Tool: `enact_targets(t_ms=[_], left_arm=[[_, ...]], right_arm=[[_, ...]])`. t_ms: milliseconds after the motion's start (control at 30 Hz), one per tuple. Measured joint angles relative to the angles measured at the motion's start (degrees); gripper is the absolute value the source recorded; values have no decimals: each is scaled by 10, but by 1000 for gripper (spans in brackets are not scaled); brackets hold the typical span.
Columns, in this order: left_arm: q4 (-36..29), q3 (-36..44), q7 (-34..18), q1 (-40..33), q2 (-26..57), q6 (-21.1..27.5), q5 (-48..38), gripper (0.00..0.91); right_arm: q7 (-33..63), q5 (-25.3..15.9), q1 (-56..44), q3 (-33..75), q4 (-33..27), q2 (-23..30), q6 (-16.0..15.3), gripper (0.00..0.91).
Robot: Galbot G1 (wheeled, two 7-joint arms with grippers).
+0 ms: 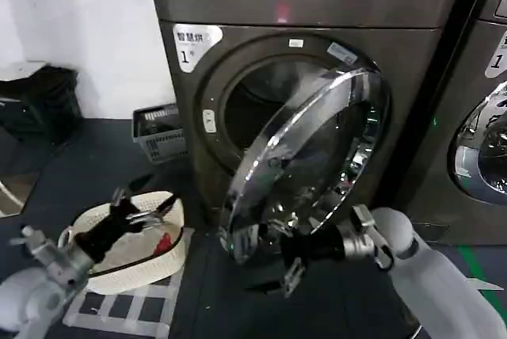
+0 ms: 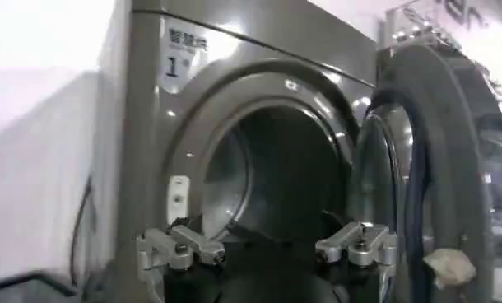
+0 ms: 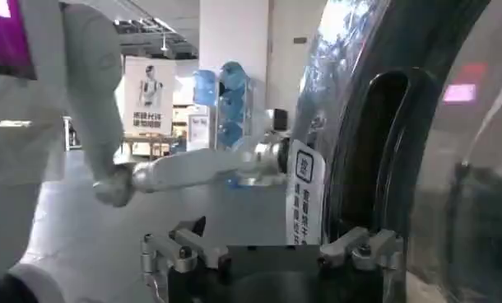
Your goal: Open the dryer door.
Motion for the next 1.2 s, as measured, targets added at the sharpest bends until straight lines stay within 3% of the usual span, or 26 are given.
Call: enact_targets(t_ms=[233,567,633,800,1033,1200], left_arm=[[4,101,-2,-58,32,-1,-23,907],[39,218,-3,-146,4,-5,-11,907],[45,237,-1,-161,-4,-5,-9,907],[64,286,4,-199,-23,-11,-1,907],[88,349,11,-245,-41,-20,4,907],[91,389,15,-267,-49,-20,7,907]], right_arm=[[-24,8,-59,72,3,-40,16,907],[-69,12,-169,224,-38,-79,47,907],[-80,8,-187,259,-51,-79,48,907],[-90,-53,-223,364,-107,-68,58,907],[-86,-59,-263,529,-175,-37,57,907],[-32,-61,-291,652,-208,-16,56,907]])
